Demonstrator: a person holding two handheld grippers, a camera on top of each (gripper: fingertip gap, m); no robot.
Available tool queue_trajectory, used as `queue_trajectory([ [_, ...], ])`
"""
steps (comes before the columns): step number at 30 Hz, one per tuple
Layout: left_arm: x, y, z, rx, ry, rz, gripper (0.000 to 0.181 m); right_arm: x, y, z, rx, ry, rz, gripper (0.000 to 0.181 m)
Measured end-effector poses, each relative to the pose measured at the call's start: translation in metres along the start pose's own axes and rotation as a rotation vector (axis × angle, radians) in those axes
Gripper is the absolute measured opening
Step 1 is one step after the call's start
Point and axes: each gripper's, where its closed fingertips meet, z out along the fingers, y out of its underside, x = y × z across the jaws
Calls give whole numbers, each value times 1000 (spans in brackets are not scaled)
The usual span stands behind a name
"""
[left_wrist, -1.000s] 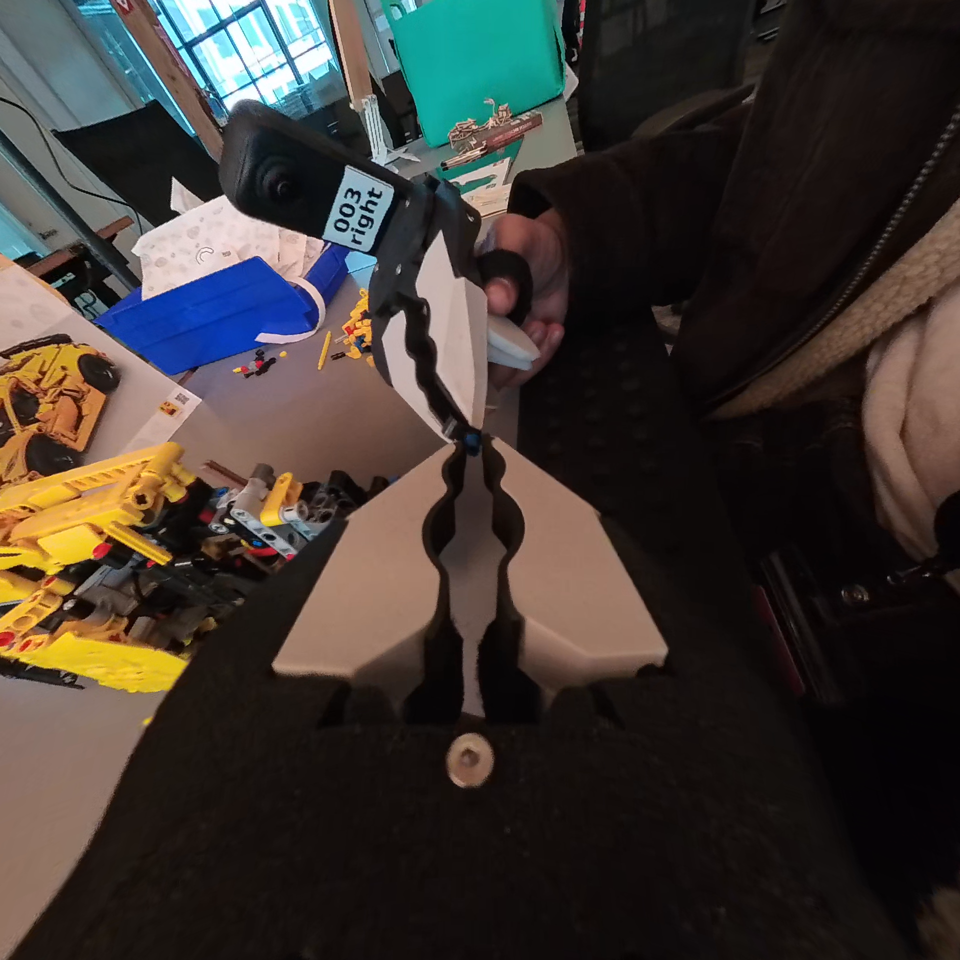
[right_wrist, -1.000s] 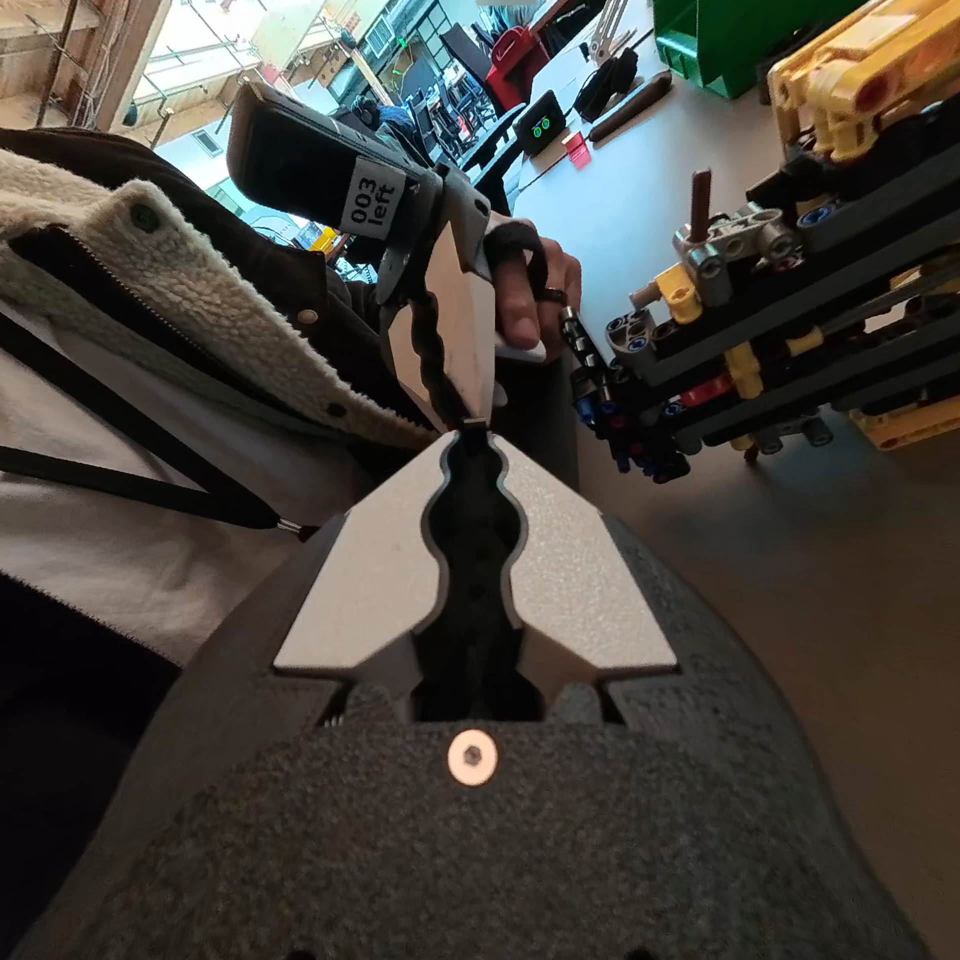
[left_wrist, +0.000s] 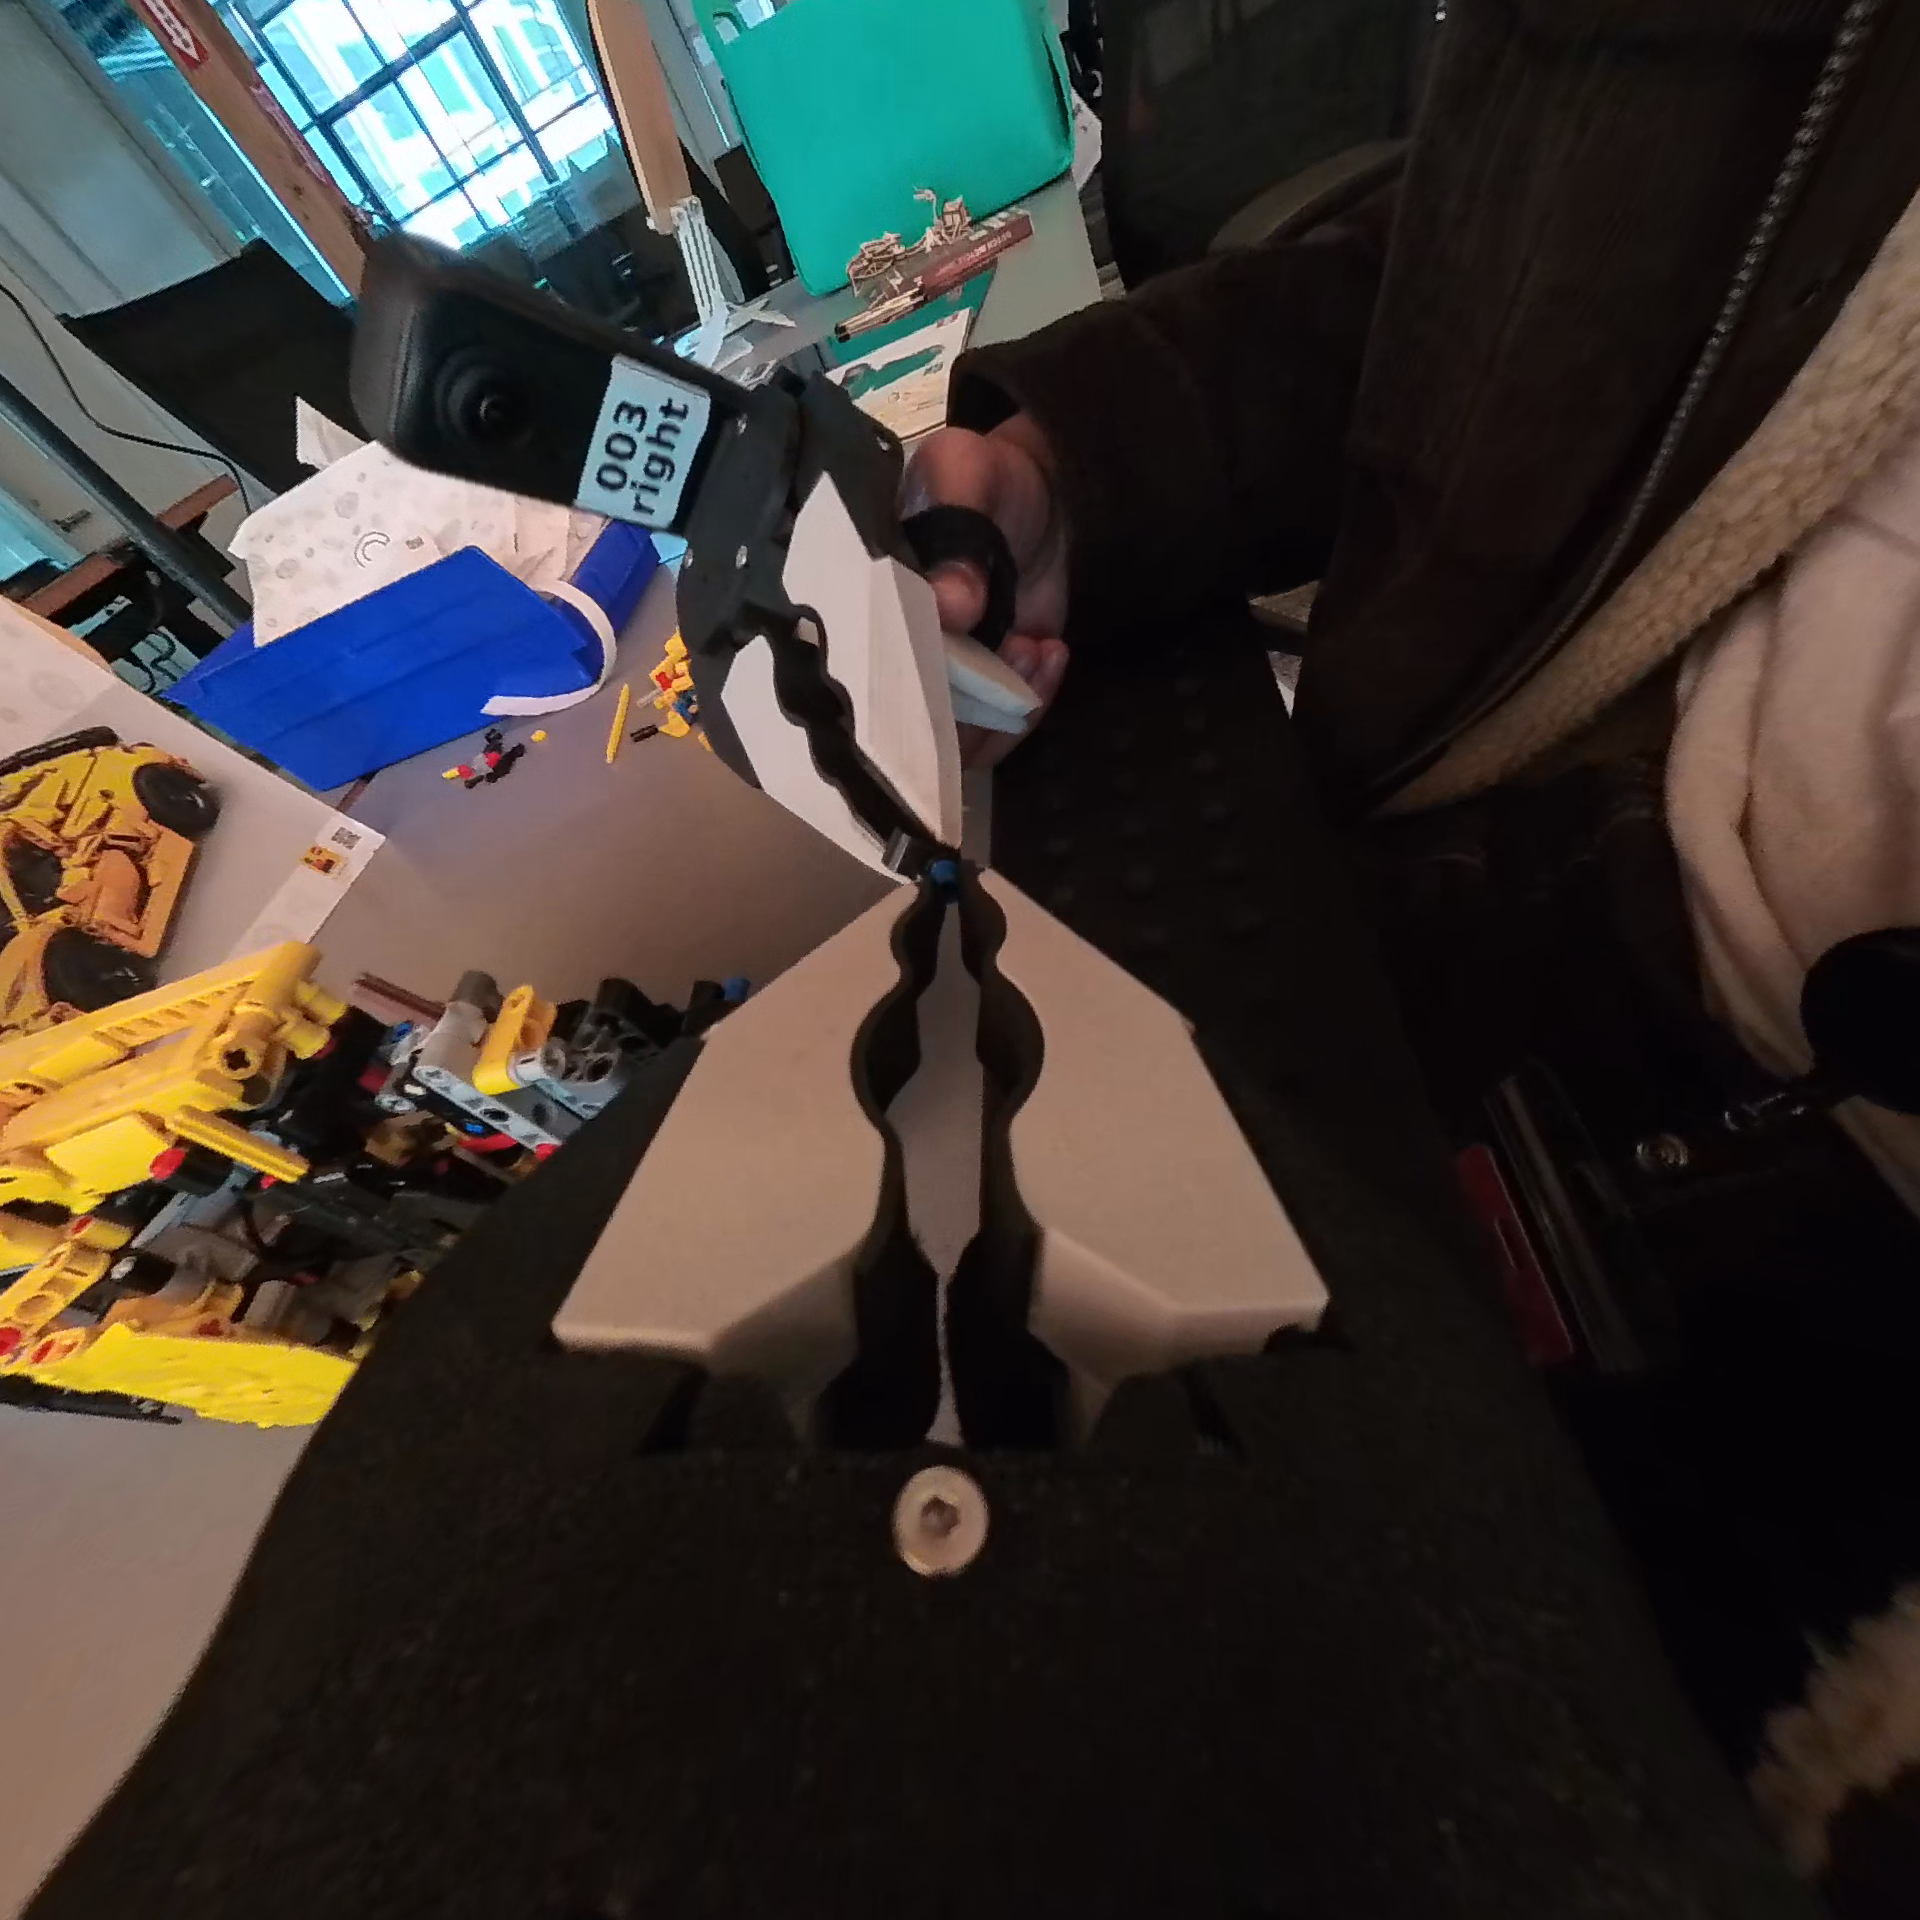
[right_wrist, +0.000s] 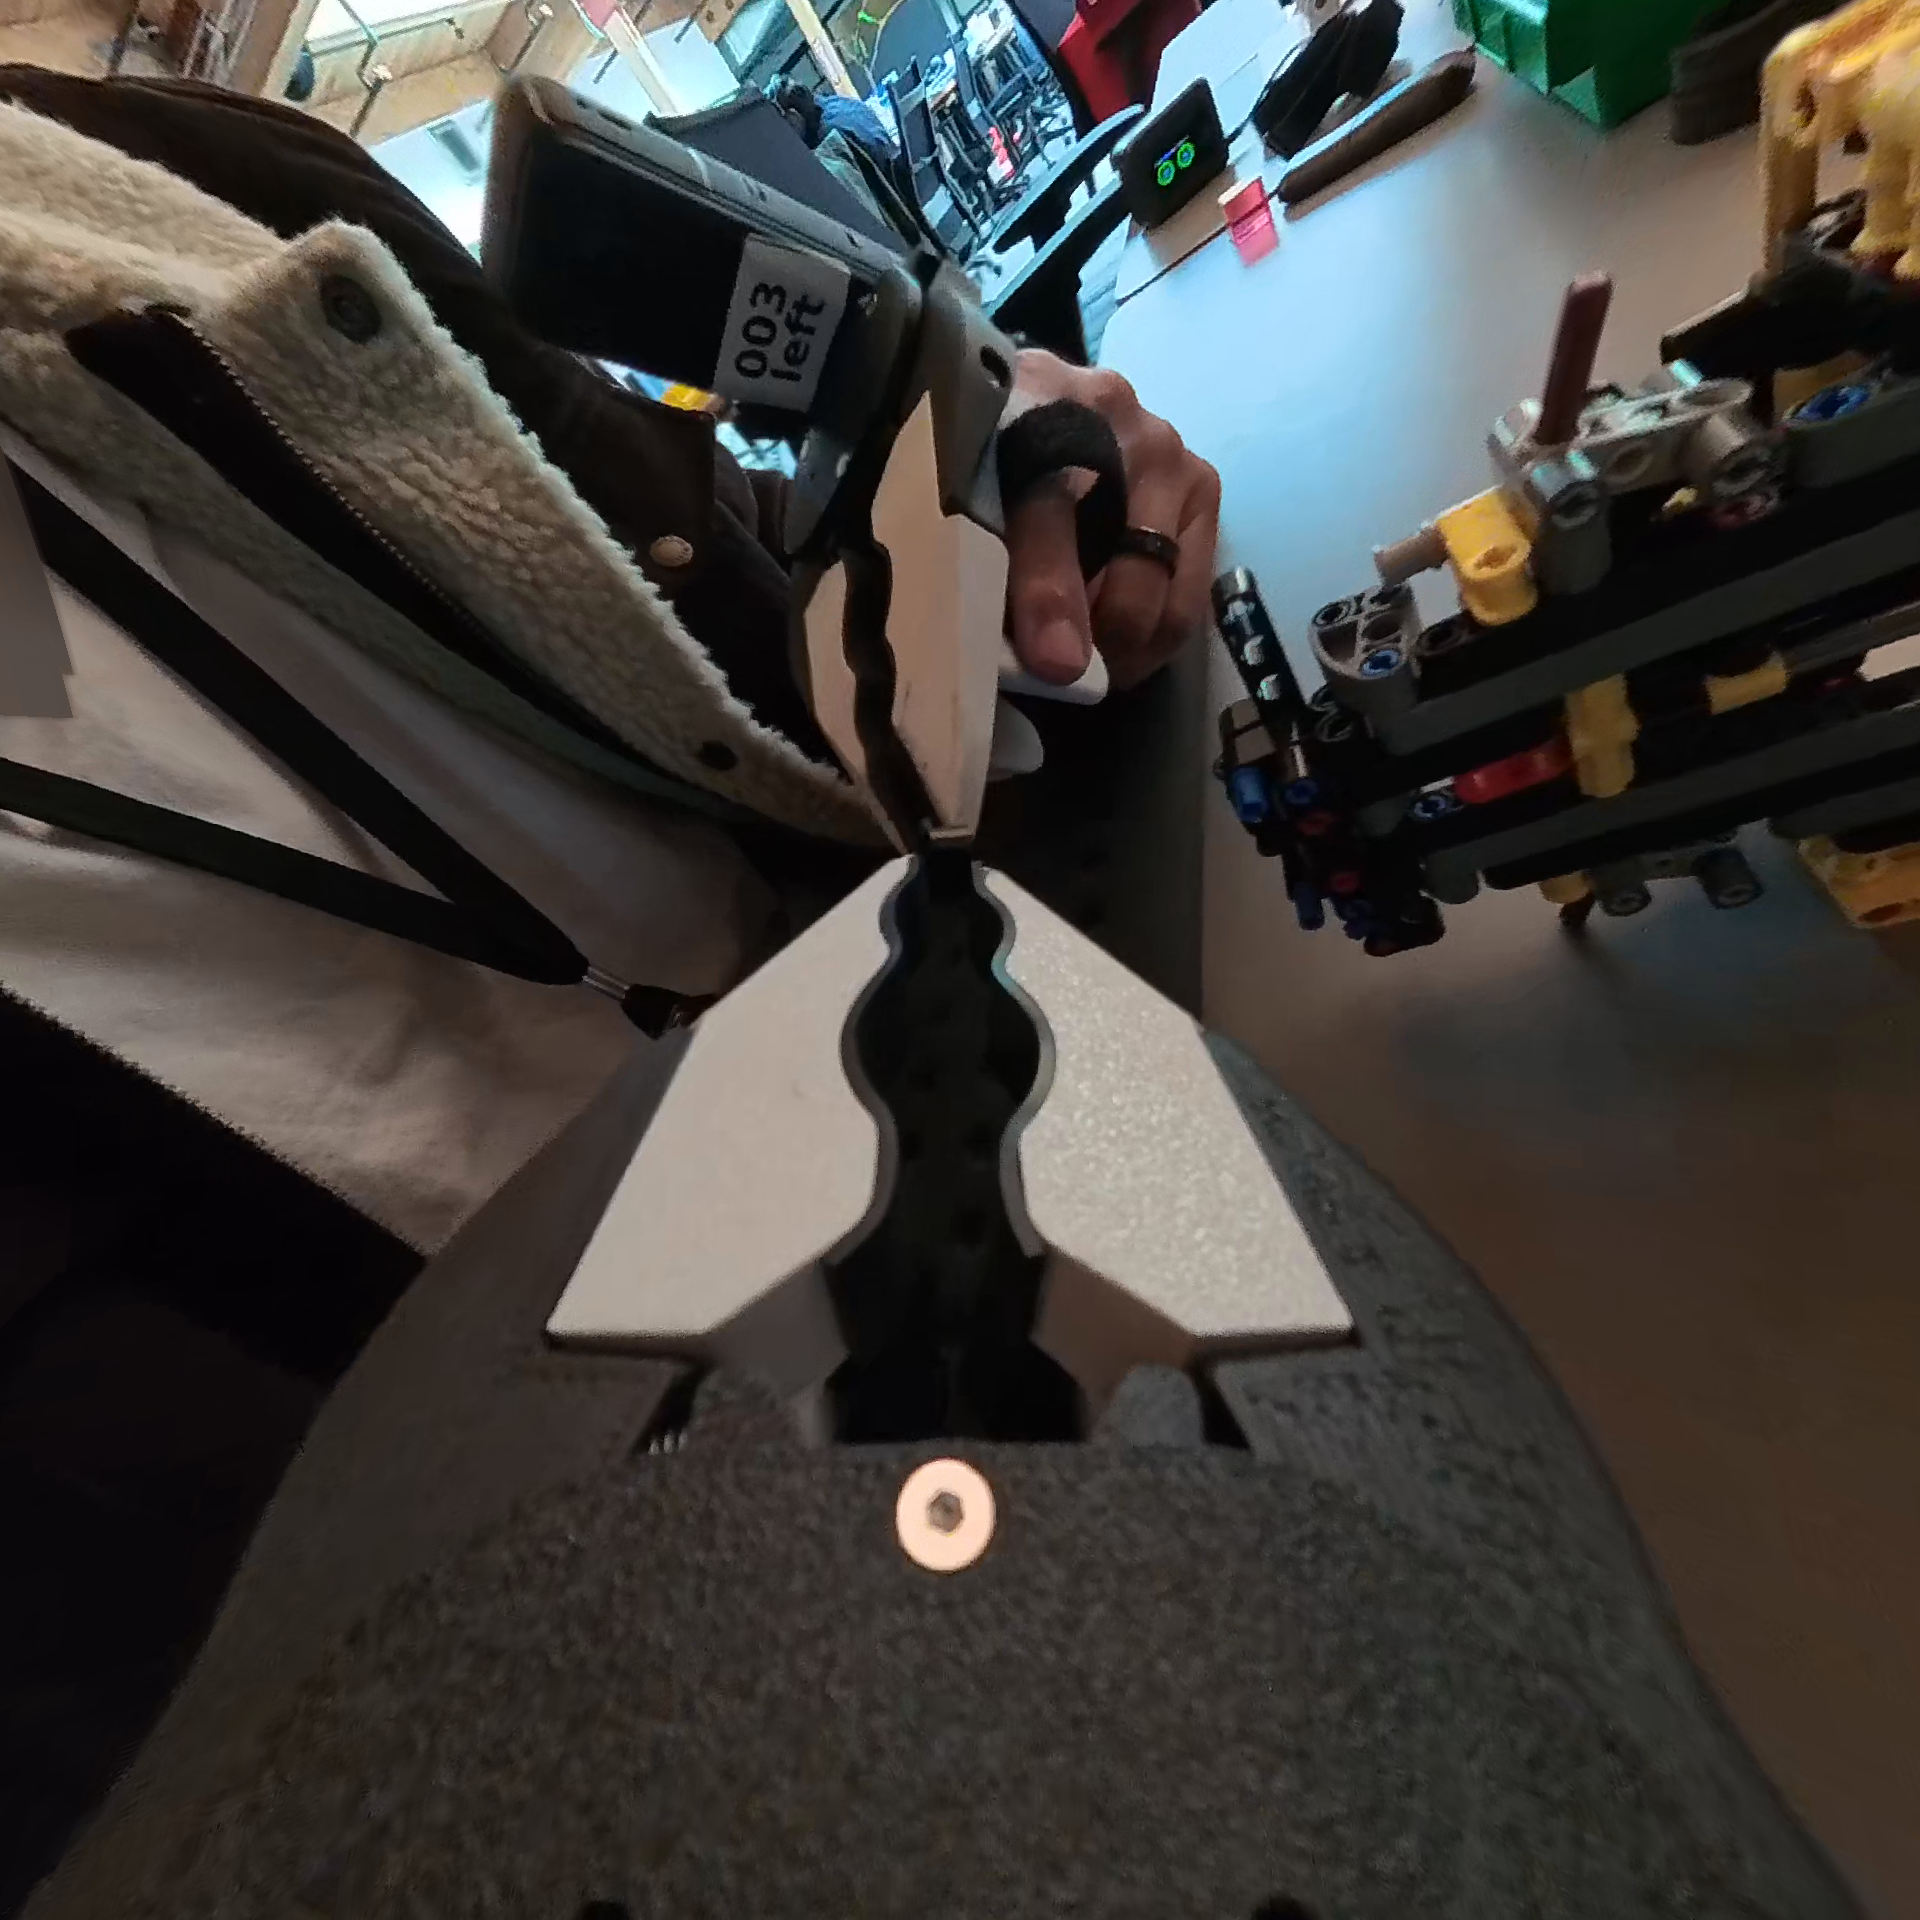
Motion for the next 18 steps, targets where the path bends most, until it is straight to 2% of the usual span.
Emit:
queue_trajectory([
  [8, 1, -2, -1, 7, 6, 0, 2, -2, 1, -2, -12, -12, -19, 6],
  [10, -2, -11, -12, 76, 9, -34, 0, 9, 2, -17, -11, 51, -10, 6],
  [11, -10, -17, -22, 125, -2, -89, 0, 11, -2, -32, 46, 60, 10, 5],
  [12, -17, -13, -29, 122, -24, -102, 0, 4, -9, -41, 97, 25, 10, 5],
  [14, -24, 2, -26, 55, -74, -69, 0, 4, -7, -38, 79, 58, -21, 6],
  [15, -21, -1, -23, 68, -54, -85, 0, 6, -6, -34, 72, 57, -8, 6],
  [16, -17, -1, -19, 69, -12, -136, 0, 11, -8, -32, 78, 98, -26, 6],
  [18, -25, 11, -13, 6, -8, -269, 0, 16, -23, -34, 138, 236, -211, 6],
])
